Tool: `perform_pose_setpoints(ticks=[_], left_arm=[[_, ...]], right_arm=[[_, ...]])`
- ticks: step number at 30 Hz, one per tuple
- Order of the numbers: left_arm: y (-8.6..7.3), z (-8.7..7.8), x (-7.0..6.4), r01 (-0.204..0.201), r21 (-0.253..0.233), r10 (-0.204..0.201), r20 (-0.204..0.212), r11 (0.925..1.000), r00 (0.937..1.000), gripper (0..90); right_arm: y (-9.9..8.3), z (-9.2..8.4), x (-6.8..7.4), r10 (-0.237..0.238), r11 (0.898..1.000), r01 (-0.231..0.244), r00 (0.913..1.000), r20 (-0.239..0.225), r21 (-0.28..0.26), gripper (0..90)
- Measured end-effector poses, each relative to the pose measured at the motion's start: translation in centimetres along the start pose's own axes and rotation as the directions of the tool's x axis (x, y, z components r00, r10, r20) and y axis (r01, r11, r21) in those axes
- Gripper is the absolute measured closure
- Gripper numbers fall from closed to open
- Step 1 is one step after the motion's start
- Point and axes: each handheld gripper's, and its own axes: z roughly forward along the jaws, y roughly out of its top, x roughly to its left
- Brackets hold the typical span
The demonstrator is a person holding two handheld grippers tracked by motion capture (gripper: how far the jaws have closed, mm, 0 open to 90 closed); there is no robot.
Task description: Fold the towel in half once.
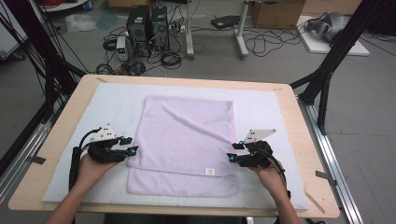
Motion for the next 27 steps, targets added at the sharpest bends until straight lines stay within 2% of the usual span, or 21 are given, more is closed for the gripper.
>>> perform_pose_setpoints(ticks=[4,7,9,11,14,16,20,22,24,27], left_arm=[[-0.5,-0.1,-0.7,-0.015,0.005,0.015,0.019,0.9999,0.9997,55.1],[-1.2,0.3,-1.1,-0.012,0.012,0.012,0.045,0.9999,0.9989,59.8],[-1.5,0.7,-1.3,-0.025,0.034,0.023,0.056,0.9991,0.9982,61.2],[-1.7,0.8,-1.4,-0.036,0.053,0.032,0.071,0.998,0.9969,61.2],[-2.1,1.1,-1.5,-0.044,0.081,0.038,0.082,0.9957,0.9959,61.2],[-2.2,1.2,-1.5,-0.047,0.08,0.041,0.078,0.9957,0.9961,62.7],[-2.2,1.4,-1.6,-0.058,0.08,0.053,0.067,0.9951,0.9964,73.1],[-2.1,1.4,-1.7,-0.061,0.079,0.055,0.07,0.995,0.996,80.5],[-2.1,1.4,-1.8,-0.064,0.083,0.059,0.068,0.9945,0.9959,86.6],[-1.9,1.2,-1.8,-0.063,0.083,0.058,0.066,0.9946,0.9961,87.8]], right_arm=[[-0.8,0.0,1.0,-0.005,1.0,0.005,0.9999,-0.015,-0.026,51.0],[-1.2,0.2,1.7,-0.019,1.0,0.019,0.9995,-0.026,-0.009,51.1],[-1.5,0.4,2.0,-0.016,1.0,0.015,0.9989,-0.044,-0.01,51.6],[-1.8,0.4,2.2,-0.024,1.0,0.024,0.9989,-0.041,-0.001,52.3],[-2.0,0.4,2.4,-0.027,1.0,0.027,0.9985,-0.047,-0.001,53.9],[-2.0,0.5,2.4,-0.034,0.999,0.034,0.9979,-0.055,0.002,55.6],[-2.1,1.3,2.7,-0.05,0.997,0.053,0.9972,-0.055,0.056,62.8],[-2.1,1.4,2.6,-0.055,0.997,0.057,0.9971,-0.052,0.048,70.8],[-2.0,1.4,2.6,-0.04,0.998,0.043,0.9974,-0.061,0.054,79.6],[-1.9,1.4,2.5,-0.037,0.998,0.041,0.9964,-0.077,0.054,85.8]])
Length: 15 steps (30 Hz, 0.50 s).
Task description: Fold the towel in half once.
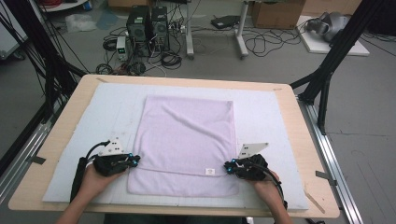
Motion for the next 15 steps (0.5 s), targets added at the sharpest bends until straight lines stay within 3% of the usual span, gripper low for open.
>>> perform_pose_setpoints(ticks=[4,9,15], left_arm=[[0.5,-0.7,0.0,0.006,-0.012,-0.006,0.006,0.9999,1.0,87.9],[2.3,-3.0,-0.1,0.0,-0.063,0.0,0.0,0.998,1.0,88.0],[2.8,-4.8,-2.2,-0.036,-0.083,0.037,0.01,0.9959,0.9993,88.0]], right_arm=[[0.4,-0.5,-0.4,0.009,1.0,-0.01,0.9998,-0.019,-0.016,86.7],[1.6,-2.0,-0.5,-0.011,0.998,0.011,0.9999,-0.009,-0.056,86.8],[1.6,-4.1,0.6,-0.031,0.997,0.029,0.9994,-0.017,-0.076,87.1]])
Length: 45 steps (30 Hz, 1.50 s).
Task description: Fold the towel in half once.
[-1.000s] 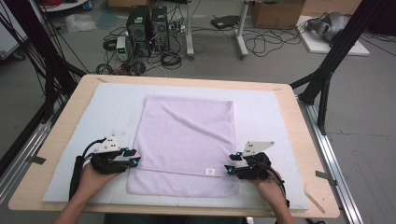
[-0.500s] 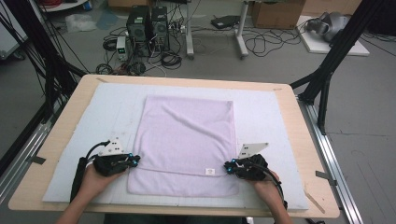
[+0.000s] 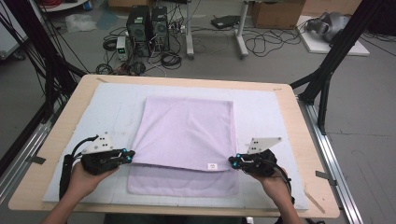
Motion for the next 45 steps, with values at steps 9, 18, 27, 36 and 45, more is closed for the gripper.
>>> perform_pose_setpoints(ticks=[9,18,27,36,45], left_arm=[[-2.8,1.2,-2.1,-0.019,0.09,0.012,0.07,0.9957,0.9975,68.0],[-4.3,2.5,-2.0,-0.025,0.126,0.014,0.084,0.9917,0.9964,82.3],[-2.7,0.2,-2.3,-0.03,0.057,0.025,0.077,0.9979,0.9967,86.5],[-3.5,0.4,-3.6,-0.046,0.085,0.036,0.115,0.9953,0.9926,76.5],[-3.2,1.3,-2.2,-0.008,0.061,0.004,0.058,0.9981,0.9983,63.6]], right_arm=[[-2.6,0.5,1.8,0.002,1.0,-0.001,0.9991,-0.042,0.028,64.9],[-3.0,2.8,1.7,-0.012,0.996,0.018,0.9971,-0.076,0.083,81.2],[-1.3,0.4,1.5,-0.02,1.0,0.021,0.996,-0.088,0.011,87.8],[-3.0,-0.4,3.0,-0.006,0.999,0.011,0.9894,-0.145,0.031,82.5],[-2.9,0.2,1.5,0.038,0.999,-0.038,0.9954,-0.088,-0.004,63.7]])
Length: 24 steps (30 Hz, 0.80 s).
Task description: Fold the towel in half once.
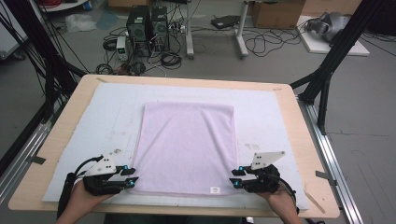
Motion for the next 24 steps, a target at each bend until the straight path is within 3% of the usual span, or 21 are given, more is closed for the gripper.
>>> perform_pose_setpoints(ticks=[5,13,18,21,24], left_arm=[[-0.4,0.8,0.5,0.014,0.023,-0.014,0.005,0.9996,0.9999,60.1],[-1.0,0.7,-1.0,-0.022,0.063,0.018,0.064,0.9978,0.9978,53.1],[-1.5,0.9,-1.1,-0.017,0.066,0.013,0.067,0.9977,0.9977,49.5],[-1.4,1.0,-1.3,-0.061,0.069,0.06,0.022,0.9957,0.998,58.0],[-1.3,0.9,-1.2,-0.061,0.071,0.062,-0.007,0.9956,0.9981,77.9]], right_arm=[[0.2,0.9,-0.4,-0.007,1.0,0.007,0.9999,0.013,0.026,60.5],[-0.5,1.4,0.9,-0.056,0.996,0.059,0.9975,-0.043,0.07,53.7],[-1.2,1.8,1.3,-0.07,0.993,0.074,0.9962,-0.053,0.088,49.6],[-1.3,2.0,1.3,-0.083,0.993,0.085,0.9959,-0.035,0.083,54.8],[-1.1,2.1,1.5,-0.097,0.991,0.097,0.9952,-0.004,0.093,70.9]])
